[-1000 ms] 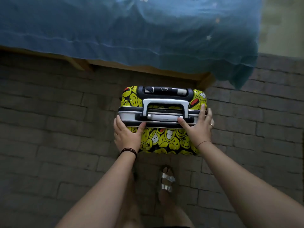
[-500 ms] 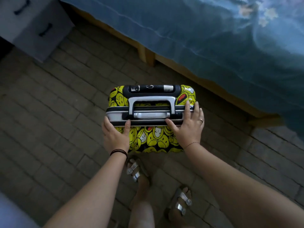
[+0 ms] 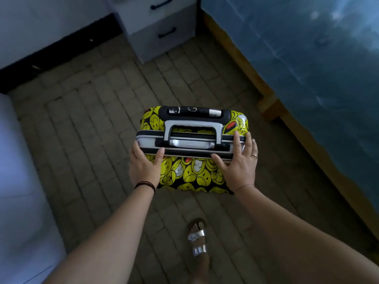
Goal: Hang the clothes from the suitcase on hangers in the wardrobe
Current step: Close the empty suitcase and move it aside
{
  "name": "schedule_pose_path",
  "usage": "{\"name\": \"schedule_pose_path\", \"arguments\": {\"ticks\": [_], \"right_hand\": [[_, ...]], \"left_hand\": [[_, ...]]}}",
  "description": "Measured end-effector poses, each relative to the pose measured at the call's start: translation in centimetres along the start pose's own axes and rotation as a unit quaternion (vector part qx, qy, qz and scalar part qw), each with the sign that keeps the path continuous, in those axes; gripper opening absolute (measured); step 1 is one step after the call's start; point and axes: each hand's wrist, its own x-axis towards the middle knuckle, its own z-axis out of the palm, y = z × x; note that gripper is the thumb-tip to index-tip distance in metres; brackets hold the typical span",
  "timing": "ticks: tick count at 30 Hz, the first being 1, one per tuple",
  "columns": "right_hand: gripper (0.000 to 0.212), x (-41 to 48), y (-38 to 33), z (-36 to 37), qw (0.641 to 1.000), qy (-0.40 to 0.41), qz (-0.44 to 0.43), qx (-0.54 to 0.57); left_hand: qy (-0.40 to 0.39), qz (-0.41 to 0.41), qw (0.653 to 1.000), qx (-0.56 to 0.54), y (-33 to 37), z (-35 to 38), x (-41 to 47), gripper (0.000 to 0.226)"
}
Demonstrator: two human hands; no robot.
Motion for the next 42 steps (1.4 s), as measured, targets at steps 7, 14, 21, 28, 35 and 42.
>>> {"name": "schedule_pose_path", "arguments": {"ticks": [7, 14, 21, 28, 35, 42], "right_hand": [[0.096, 7.6, -10.8, 2.0, 0.998, -0.020, -0.065, 0.007], [0.095, 17.3, -20.4, 3.4, 0.984, -0.104, -0.142, -0.023], [0.111, 26.7, -32.9, 5.0, 0.968, -0.163, -0.191, -0.013], [0.132, 31.2, -43.7, 9.0, 0.977, -0.179, -0.042, 0.111], [0.127, 35.8, -53.0, 11.5, 0.974, -0.173, -0.028, 0.142], [0.123, 41.8, -60.8, 12.8, 0.972, -0.174, -0.043, 0.149]], "left_hand": [[-0.086, -0.025, 0.993, -0.078, -3.7, -5.7, 10.5, 0.126], [-0.046, -0.096, 0.987, -0.121, -4.6, -9.2, 19.9, 0.122], [-0.017, -0.174, 0.969, -0.173, -5.8, -13.6, 30.5, 0.121], [-0.001, -0.197, 0.962, -0.189, -8.4, -18.4, 40.6, 0.121], [-0.036, -0.182, 0.962, -0.199, -10.8, -23.7, 51.1, 0.119], [-0.023, -0.174, 0.962, -0.211, -10.7, -26.9, 60.0, 0.117]]}}
